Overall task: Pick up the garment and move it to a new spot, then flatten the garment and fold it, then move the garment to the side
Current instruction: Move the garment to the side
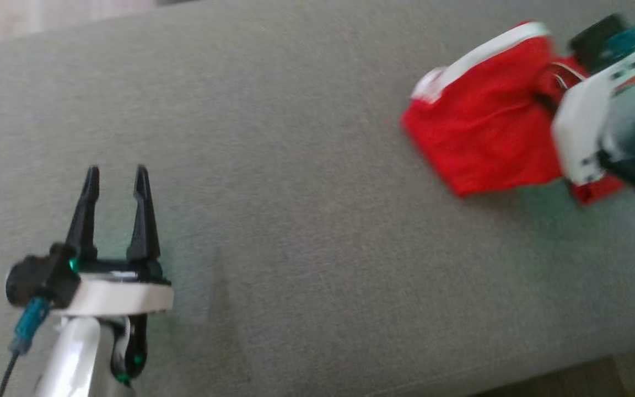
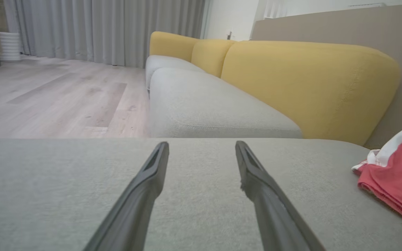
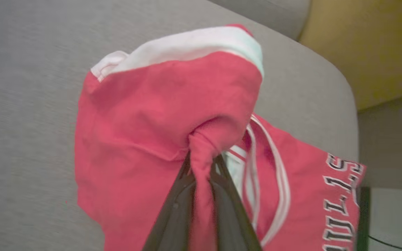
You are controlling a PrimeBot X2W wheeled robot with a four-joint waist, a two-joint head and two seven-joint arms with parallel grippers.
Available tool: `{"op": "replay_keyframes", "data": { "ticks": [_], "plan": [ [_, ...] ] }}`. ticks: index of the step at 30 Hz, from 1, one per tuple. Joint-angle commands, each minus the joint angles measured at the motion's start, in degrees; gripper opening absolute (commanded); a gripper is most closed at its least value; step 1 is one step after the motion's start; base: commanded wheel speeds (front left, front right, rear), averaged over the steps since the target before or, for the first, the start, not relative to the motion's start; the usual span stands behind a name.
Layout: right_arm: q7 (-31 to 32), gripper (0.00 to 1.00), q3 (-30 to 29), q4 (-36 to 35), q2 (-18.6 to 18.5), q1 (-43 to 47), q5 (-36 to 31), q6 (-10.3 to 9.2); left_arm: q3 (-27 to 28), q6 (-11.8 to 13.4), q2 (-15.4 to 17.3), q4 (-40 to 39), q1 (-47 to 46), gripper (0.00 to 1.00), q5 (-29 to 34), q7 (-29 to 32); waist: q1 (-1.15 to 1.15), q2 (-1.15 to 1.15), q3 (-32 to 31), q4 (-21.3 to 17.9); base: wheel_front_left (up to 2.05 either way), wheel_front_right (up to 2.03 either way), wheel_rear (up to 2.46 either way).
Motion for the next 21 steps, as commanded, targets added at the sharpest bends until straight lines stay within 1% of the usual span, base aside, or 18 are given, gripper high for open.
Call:
{"op": "replay_keyframes", "data": {
  "ticks": [1,5,10,12,14,18,19,20,21],
  "plan": [
    [-0.32,0.0,0.33,-1.07,-2.31,-1.69,0.23,0.37,1.61,-0.06,1.38,-2.27,-2.84,1.0,0.02,-0.33,0.0,0.0,3.01,-2.71,0.0,0.0,0.0],
    [-1.75,0.0,0.69,1.95,-6.85,-4.73,-0.47,0.37,0.75,-0.4,1.88,-3.07,-4.99,1.0,0.43,0.5,0.0,0.0,5.74,-4.23,0.0,0.0,0.0],
    [-5.01,0.0,0.55,6.62,-11.97,-7.27,-3.23,0.37,0.21,-0.86,3.01,-3.86,-7.75,1.0,0.71,1.71,0.0,0.0,9.2,-4.5,0.0,0.0,0.0],
    [-6.43,0.0,-0.45,9.01,-12.76,-7.94,-4.35,0.37,0.02,-0.95,3.42,-4.28,-8.42,1.0,0.88,2.05,0.0,0.0,10.43,-4.42,0.0,0.0,0.0],
    [-7.92,0.0,-1.49,11.29,-12.7,-8.31,-5.33,0.37,-0.09,-0.96,3.86,-4.68,-8.83,1.0,1.05,2.46,0.0,0.0,11.56,-4.37,0.0,0.0,0.0],
    [-11.45,0.0,-5.08,15.39,-10.63,-8.81,-8.25,0.37,-0.06,-0.95,4.77,-5.34,-9.48,1.0,1.21,3.12,0.0,0.0,13.32,-4.29,0.0,0.0,0.0],
    [-12.4,0.29,-5.95,16.26,-10.01,-8.87,-9.16,0.37,-0.07,-0.93,4.92,-5.46,-9.6,1.0,1.24,3.23,0.0,0.0,13.59,-4.25,0.0,0.0,0.0],
    [-13.34,0.47,-6.7,17.04,-9.41,-8.95,-10.05,0.37,-0.08,-0.9,5.07,-5.58,-9.71,1.0,1.27,3.31,0.0,0.0,13.82,-4.24,0.0,0.0,0.0],
    [-14.08,1.0,-7.5,18.03,-8.79,-9.04,-10.7,0.37,-0.09,-0.86,5.14,-5.63,-9.77,1.0,1.28,3.31,0.0,0.0,13.88,-4.24,0.0,0.0,0.0]
  ]
}}
